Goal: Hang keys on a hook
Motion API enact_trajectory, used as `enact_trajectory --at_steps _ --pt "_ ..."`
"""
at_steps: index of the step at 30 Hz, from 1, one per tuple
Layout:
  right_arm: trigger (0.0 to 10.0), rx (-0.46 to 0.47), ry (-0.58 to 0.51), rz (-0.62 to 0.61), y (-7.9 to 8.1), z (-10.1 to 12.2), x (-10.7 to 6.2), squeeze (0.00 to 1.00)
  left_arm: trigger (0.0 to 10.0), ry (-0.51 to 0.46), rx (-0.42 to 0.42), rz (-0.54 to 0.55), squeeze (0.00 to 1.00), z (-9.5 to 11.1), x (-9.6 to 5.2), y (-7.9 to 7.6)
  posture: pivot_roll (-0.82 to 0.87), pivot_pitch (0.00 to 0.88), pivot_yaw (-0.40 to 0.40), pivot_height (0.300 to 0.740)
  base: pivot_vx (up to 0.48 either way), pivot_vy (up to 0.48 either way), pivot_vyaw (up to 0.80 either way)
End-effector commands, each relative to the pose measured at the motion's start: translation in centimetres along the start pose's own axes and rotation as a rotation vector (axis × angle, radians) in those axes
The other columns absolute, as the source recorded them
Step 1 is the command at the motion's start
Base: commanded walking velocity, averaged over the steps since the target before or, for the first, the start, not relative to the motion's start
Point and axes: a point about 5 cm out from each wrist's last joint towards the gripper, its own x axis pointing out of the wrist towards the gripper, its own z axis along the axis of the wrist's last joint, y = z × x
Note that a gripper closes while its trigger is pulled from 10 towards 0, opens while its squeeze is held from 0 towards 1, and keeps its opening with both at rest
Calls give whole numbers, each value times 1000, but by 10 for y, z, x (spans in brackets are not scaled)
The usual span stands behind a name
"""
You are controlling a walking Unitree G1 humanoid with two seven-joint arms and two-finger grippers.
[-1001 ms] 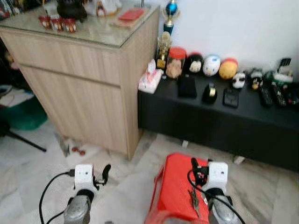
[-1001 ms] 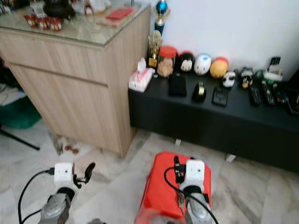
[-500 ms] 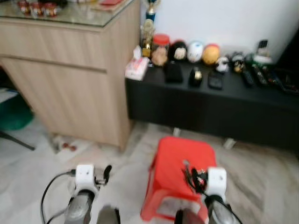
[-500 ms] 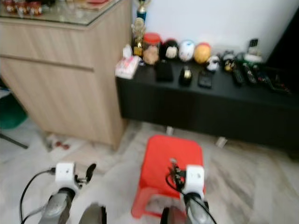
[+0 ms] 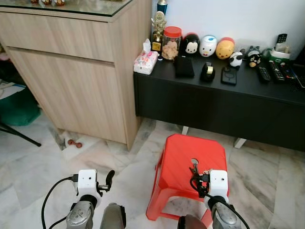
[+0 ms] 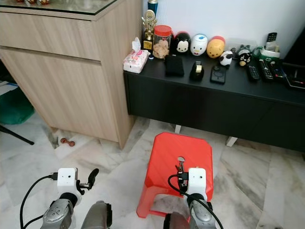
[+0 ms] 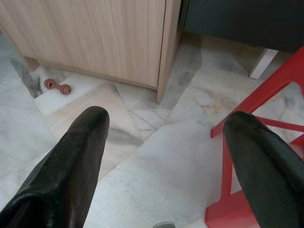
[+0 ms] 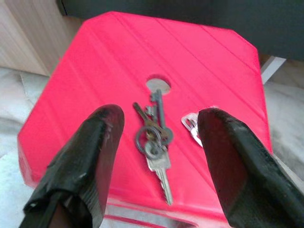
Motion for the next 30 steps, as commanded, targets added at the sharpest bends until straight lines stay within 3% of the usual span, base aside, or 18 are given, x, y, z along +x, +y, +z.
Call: enact_trajectory --at_steps 1,13,24,30 --pt "10000 -5 9 -5 -2 -4 -1 0 10000 12 1 -7 0 -2 0 0 100 100 -57 594 0 0 0" --pt "10000 3 -8 14 1 -4 -1 0 10000 8 -8 -12 0 0 1 0 100 103 -59 594 0 0 0" --pt "10000 21 4 18 0 -7 -1 0 10000 -58 -12 -16 0 15 8 0 99 103 -61 594 0 0 0" --pt "10000 17 11 24 -1 -9 -1 0 10000 -51 -8 -17 0 13 7 0 96 105 -60 594 293 0 0"
